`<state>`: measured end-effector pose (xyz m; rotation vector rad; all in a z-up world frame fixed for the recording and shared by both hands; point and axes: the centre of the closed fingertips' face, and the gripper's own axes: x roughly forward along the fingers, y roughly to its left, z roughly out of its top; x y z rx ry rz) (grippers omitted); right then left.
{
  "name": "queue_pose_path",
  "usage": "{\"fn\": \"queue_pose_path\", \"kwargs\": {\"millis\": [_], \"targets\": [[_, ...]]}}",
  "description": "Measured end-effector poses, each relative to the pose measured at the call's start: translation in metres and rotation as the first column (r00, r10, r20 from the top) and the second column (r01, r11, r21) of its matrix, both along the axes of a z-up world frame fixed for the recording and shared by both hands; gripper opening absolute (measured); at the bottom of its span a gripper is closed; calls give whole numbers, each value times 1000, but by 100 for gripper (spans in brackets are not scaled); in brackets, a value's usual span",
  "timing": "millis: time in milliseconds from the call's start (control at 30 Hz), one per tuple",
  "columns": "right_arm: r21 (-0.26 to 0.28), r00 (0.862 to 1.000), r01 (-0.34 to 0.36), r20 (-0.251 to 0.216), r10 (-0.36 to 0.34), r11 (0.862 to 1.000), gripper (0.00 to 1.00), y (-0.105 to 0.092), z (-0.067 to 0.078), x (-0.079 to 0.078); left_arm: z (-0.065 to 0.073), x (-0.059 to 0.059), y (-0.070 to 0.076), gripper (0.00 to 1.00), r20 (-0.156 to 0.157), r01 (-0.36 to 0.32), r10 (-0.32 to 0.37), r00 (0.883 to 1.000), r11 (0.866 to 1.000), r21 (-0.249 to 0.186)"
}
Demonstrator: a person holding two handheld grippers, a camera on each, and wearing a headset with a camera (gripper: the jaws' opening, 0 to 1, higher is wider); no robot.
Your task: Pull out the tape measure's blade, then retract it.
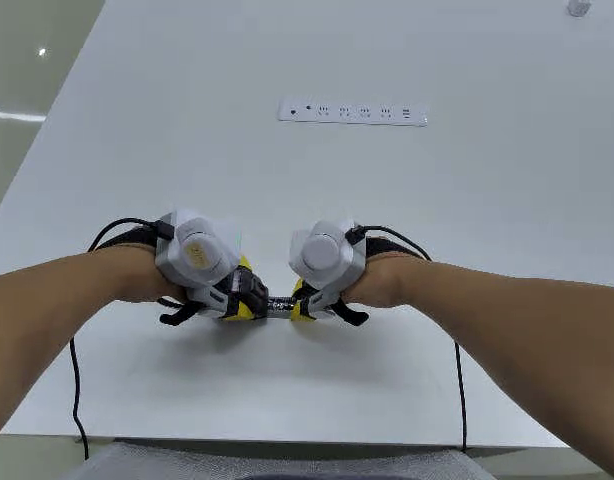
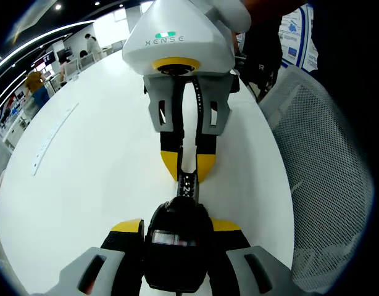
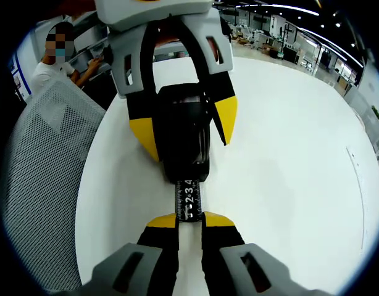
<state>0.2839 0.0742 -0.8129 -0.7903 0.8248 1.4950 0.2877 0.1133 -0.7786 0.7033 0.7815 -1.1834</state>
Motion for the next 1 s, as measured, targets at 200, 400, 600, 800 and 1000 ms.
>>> {"fn": "queue_pose_path", "kwargs": {"millis": [200,400,600,800,1000], "targets": [[0,1000,3,1,-3,1000,12,-3,1,1,1,0,-1,37,1,-5,5,1000,1000,-5],[-4,1000,7,0,-7,1000,12,-7,1,2,1,0,-1,37,2,-8,8,1000,1000,-7],[-3,1000,11,-1,-11,1000,12,-11,1,3,0,0,-1,37,1,-6,6,1000,1000,-8],[-5,1000,13,1,-13,1000,12,-15,1,3,0,1,-1,37,-2,-8,8,1000,1000,-11],[-10,1000,15,0,-15,1000,12,-18,-1,3,1,0,-1,37,1,-10,10,1000,1000,-12]]}}
